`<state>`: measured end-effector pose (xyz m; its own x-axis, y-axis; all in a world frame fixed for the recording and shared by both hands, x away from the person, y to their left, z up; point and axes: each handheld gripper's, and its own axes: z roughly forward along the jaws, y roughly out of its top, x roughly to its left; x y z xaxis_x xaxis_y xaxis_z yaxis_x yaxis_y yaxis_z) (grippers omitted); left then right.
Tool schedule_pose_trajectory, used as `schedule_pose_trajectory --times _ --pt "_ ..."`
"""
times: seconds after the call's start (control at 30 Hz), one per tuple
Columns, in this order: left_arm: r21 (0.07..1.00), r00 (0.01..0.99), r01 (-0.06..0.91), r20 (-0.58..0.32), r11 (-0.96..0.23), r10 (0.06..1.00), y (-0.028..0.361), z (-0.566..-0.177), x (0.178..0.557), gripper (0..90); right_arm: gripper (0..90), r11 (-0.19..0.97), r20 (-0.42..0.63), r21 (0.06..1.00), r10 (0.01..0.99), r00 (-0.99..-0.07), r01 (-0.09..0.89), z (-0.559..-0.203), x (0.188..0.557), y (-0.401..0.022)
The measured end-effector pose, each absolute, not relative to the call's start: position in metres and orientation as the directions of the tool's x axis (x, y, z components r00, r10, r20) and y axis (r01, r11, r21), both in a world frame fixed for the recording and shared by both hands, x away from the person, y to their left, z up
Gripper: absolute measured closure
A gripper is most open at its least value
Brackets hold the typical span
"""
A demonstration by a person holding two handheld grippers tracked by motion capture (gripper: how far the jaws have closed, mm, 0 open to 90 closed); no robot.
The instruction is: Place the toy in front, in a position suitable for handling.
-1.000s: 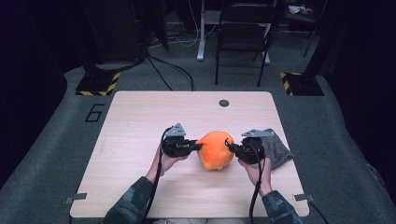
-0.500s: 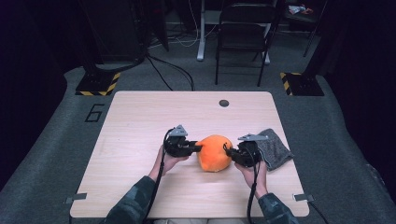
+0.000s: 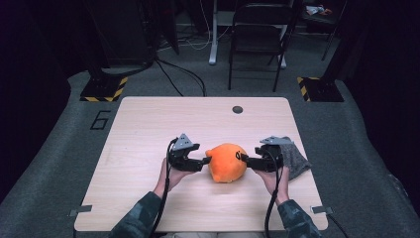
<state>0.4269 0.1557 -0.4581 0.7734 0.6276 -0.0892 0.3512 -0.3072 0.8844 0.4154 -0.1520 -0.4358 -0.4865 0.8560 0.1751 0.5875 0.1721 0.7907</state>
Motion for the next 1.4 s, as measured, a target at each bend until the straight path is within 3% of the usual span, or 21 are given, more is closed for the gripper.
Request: schedule_pose_trajectory --times 0.33,0.87,1.17,1.4 --pt "0.872 0.785 0.311 -0.011 -0.378 0.62 0.144 -0.468 0.393 26.3 30.9 0.265 0.138 0.78 0.811 -0.568 0.567 -0.436 0.426 -0.128" --pt "0.825 0.76 0.312 0.082 -0.472 0.645 0.111 -0.492 0.375 30.4 28.2 0.235 0.191 0.712 0.842 -0.504 0.662 -0.453 0.446 -0.119" --pt "0.825 0.747 0.305 0.103 -0.476 0.657 0.104 -0.5 0.374 40.3 24.2 0.212 0.214 0.716 0.84 -0.498 0.665 -0.456 0.445 -0.122" --pt "0.828 0.753 0.301 0.097 -0.472 0.651 0.103 -0.503 0.373 60.1 18.3 0.199 0.231 0.72 0.835 -0.5 0.665 -0.457 0.445 -0.124"
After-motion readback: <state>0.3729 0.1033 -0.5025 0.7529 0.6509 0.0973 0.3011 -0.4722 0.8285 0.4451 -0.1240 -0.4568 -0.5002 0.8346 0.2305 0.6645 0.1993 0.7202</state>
